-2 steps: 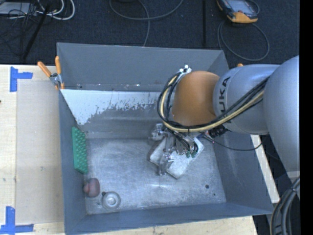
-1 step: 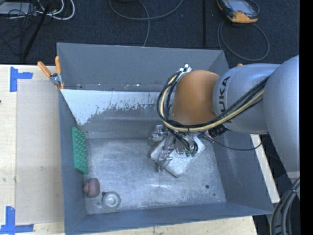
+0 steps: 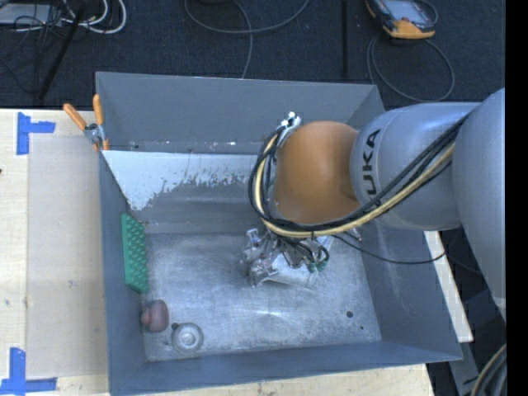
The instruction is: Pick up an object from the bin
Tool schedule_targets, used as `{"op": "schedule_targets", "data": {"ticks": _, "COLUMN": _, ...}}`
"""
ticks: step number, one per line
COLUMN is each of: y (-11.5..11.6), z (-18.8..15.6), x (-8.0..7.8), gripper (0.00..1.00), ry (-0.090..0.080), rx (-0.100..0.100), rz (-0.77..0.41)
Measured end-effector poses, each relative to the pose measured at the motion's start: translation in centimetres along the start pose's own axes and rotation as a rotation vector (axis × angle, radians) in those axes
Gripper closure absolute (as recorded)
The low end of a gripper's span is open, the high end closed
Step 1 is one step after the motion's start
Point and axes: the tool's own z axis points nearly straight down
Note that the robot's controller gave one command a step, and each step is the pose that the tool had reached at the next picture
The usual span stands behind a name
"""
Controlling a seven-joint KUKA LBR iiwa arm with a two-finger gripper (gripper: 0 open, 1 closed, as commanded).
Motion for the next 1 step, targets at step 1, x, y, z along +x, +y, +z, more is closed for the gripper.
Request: {"op": "schedule_targets", "data": {"ticks": 1, "y": -0.3, "z": 0.05, "x": -0.03, "gripper": 0.0, "ry": -0.003, "rx": 0.003, "rz": 0.005}}
